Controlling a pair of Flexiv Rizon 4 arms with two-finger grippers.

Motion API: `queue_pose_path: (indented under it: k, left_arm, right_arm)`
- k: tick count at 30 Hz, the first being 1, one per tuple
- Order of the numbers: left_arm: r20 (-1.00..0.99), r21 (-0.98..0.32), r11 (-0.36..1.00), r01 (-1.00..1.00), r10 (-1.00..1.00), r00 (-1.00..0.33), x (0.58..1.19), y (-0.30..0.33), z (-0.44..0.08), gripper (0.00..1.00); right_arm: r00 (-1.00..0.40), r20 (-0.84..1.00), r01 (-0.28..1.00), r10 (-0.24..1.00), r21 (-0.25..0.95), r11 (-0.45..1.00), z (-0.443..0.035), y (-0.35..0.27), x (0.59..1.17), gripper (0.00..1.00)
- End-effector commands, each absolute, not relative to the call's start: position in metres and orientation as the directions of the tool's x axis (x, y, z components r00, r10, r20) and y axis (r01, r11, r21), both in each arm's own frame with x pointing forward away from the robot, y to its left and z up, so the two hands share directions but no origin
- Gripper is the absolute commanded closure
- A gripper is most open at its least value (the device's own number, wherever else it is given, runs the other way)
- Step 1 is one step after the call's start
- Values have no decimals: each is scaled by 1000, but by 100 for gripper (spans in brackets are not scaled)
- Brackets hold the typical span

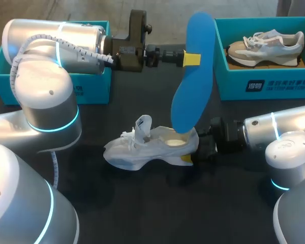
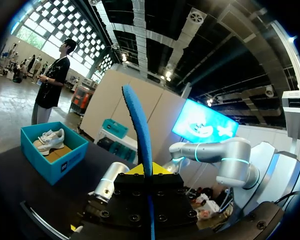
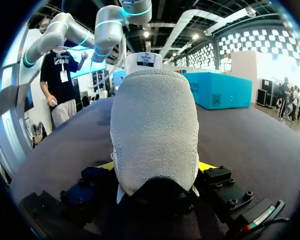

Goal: Take the shoe out of the shoebox, open the shoe tongue, remove and reinsert the insole, then place the shoe into the shoebox

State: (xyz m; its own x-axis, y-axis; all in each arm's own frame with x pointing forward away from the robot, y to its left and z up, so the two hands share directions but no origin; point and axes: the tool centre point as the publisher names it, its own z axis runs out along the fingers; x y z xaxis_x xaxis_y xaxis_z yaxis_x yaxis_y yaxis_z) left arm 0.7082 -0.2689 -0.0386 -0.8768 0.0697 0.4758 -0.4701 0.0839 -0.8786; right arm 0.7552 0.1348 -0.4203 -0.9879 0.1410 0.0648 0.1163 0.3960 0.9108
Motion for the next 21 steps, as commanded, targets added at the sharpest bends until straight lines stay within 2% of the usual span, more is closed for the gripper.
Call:
queue_pose_path:
  k: [1,10,21]
  left_arm:
    - [476,-879,83,-470,67,-877,706,-268,-39,100]
    - [476,-879,83,-470,67,-877,706,-268,-39,100]
    - [632,-775,34,-631,68,-772,689,-283,-7,100]
  right_arm:
    - [-988,66,118,142,909,400,-423,136,757,100]
    - [-988,66,118,142,909,400,-423,136,757,100]
    - [-988,66,118,142,909,400,-423,136,757,100]
